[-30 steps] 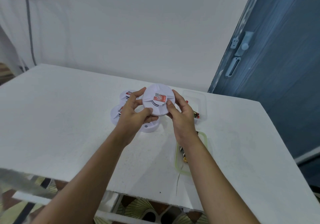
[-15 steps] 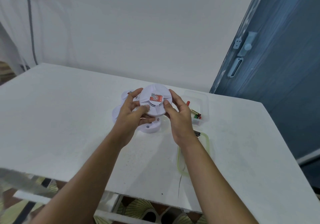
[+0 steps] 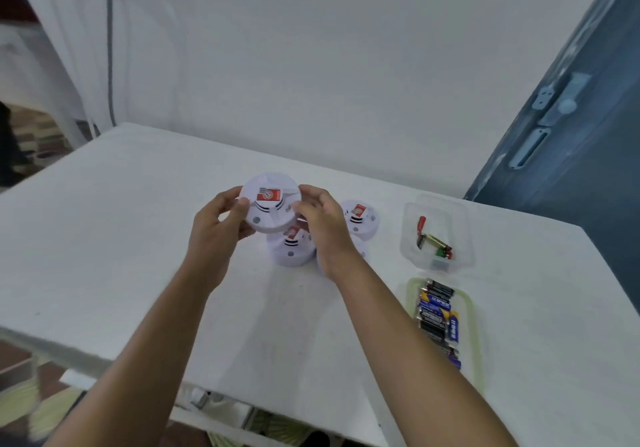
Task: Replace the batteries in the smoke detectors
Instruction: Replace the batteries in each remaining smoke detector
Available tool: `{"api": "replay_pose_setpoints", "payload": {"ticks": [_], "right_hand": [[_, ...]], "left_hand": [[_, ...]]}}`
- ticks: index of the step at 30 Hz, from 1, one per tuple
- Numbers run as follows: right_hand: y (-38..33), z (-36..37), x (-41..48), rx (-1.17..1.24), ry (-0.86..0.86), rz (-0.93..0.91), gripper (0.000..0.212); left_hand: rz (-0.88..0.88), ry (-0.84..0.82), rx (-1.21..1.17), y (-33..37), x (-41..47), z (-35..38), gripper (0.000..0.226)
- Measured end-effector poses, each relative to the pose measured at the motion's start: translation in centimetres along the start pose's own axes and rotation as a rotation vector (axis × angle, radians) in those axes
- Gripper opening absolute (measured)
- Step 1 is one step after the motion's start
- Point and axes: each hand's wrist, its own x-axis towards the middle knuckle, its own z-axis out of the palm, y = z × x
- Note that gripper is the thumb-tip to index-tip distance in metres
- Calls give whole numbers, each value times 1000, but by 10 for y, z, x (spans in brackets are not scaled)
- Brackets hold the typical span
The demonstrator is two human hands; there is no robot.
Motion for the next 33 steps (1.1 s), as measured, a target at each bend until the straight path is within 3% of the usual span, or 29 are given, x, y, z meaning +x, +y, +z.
{"api": "replay_pose_setpoints", "payload": {"ticks": [6, 9, 13, 17, 23, 33], "right_hand": [[2, 41, 37, -153, -80, 107, 31], [-1, 63, 50, -213, -89, 154, 31], [5, 82, 72, -258, -102, 226, 8], [1, 87, 82, -327, -76, 237, 10], [-3, 89, 91, -393, -70, 245, 29], [-9, 89, 87, -459, -73, 269, 31]], "left_hand": [[-9, 22, 185, -7, 34, -37, 28], [-38, -5, 364, -16, 54, -53, 42], [-68, 19, 530, -28, 72, -59, 51], [-39, 51, 712, -38, 81, -53, 47], [-33, 97, 760, -45, 83, -48, 41], [-28, 86, 795, -46, 85, -47, 45]]}}
